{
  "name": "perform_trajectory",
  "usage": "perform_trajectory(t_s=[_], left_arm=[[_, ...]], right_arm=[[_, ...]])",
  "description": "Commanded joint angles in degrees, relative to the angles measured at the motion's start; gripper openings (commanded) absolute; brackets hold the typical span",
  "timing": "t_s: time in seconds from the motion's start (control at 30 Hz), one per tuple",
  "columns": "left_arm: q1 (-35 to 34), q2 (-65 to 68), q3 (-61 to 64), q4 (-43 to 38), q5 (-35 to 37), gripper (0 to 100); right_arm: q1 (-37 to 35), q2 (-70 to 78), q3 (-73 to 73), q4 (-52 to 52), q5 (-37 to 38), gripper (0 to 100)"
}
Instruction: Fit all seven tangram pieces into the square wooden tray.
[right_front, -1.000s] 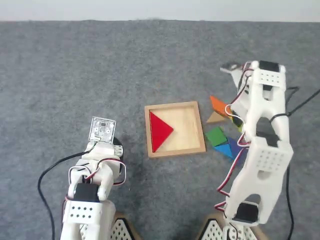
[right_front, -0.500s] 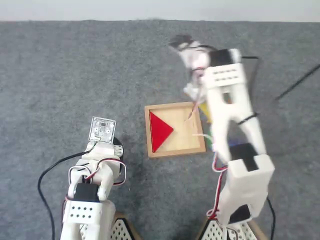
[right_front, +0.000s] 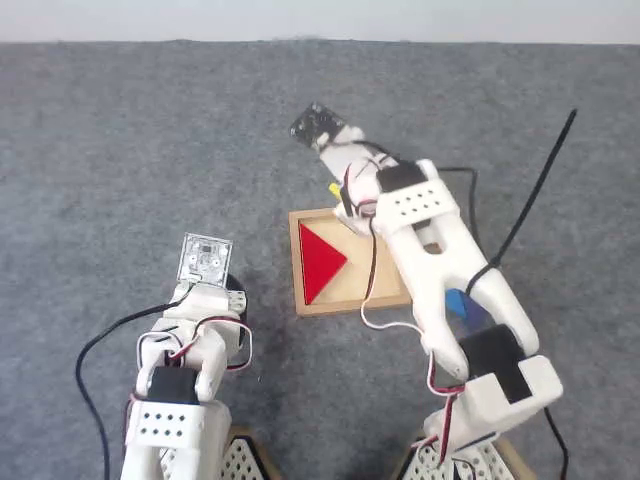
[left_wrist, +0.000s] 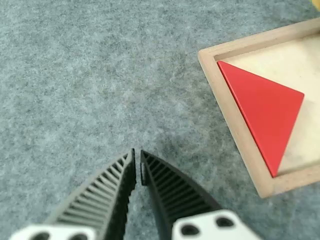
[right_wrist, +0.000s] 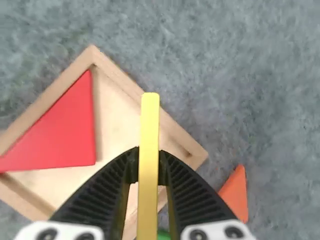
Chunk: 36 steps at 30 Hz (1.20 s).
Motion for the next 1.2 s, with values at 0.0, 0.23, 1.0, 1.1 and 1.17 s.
perform_trajectory(t_s=[0.0, 0.23, 1.0, 1.1, 1.17], left_arm=[[-0.26, -0.7, -0.48, 0.44, 0.44, 2], [-0.26, -0.7, -0.48, 0.44, 0.44, 2], [-0.26, -0.7, -0.48, 0.44, 0.44, 2], [-0.26, -0.7, -0.48, 0.44, 0.44, 2], [-0.26, -0.7, -0.48, 0.44, 0.44, 2]], right_arm=[[-0.66, -4.18, 0.18, -2.33, 8.0, 0.8], [-3.38, 4.44, -3.78, -2.86, 13.19, 0.8], [-9.89, 12.7, -10.37, 4.18, 10.37, 11.9], [-10.51, 8.84, -10.37, 5.93, 9.41, 12.1], [-10.68, 6.46, -10.29, 7.96, 9.32, 12.1]])
